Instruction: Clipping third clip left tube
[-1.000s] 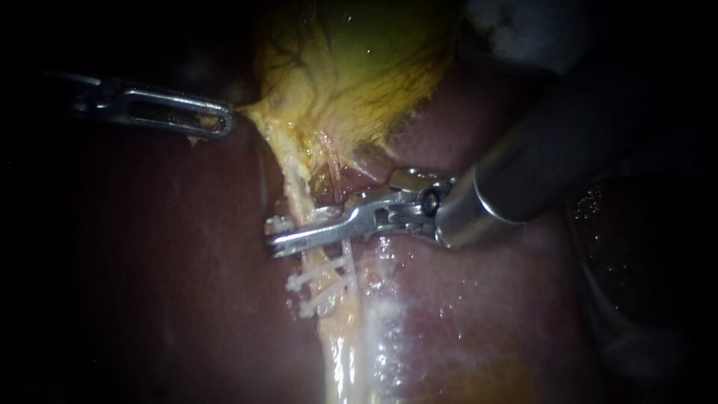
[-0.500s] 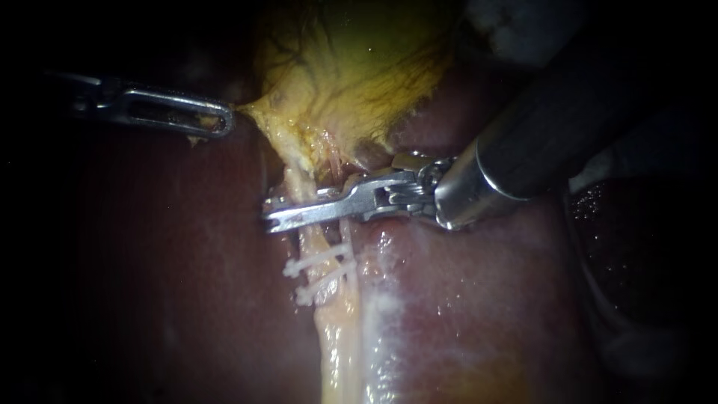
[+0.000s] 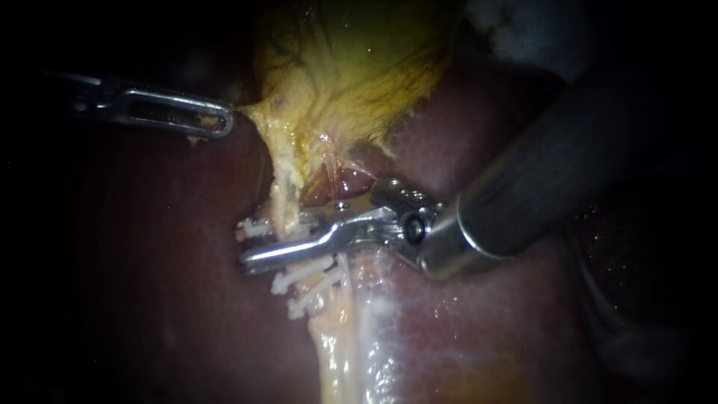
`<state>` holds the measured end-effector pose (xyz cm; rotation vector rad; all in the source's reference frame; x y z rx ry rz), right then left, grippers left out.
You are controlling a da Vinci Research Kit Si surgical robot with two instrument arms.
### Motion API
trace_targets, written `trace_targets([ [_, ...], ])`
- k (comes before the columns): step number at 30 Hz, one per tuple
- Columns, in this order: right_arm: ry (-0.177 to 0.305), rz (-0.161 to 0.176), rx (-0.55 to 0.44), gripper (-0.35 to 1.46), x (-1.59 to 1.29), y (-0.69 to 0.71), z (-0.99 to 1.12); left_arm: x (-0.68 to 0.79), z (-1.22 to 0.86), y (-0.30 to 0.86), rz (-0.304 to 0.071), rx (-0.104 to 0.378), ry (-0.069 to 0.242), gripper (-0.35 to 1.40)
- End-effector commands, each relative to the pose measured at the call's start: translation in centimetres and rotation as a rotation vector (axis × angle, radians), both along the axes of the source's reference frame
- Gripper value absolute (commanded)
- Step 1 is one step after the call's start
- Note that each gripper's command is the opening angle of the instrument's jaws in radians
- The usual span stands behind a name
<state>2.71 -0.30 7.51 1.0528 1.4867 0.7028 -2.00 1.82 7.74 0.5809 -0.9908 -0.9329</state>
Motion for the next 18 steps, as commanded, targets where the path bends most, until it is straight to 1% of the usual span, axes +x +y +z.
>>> trace_targets([
  [1,0.002,0.005,-0.006,0.49,0.01,0.01,0.0,0.0,0.0,0.0,0.0,0.0,0.0,-0.35],
  [3,0.002,0.014,-0.015,0.47,0.01,0.03,0.0,0.0,0.0,0.0,0.0,0.0,0.0,-0.35],
  [7,-0.001,0.02,-0.012,0.39,0.0,0.07,0.0,0.0,0.0,0.0,0.0,0.0,0.0,-0.35],
  [14,-0.005,0.025,-0.008,0.09,-0.01,0.11,-0.04,0.0,0.0,0.0,0.0,0.0,0.0,-0.35],
  [18,-0.009,0.031,-0.006,-0.06,-0.02,0.14,-0.04,0.0,0.0,0.0,0.0,0.0,0.0,-0.35],
])
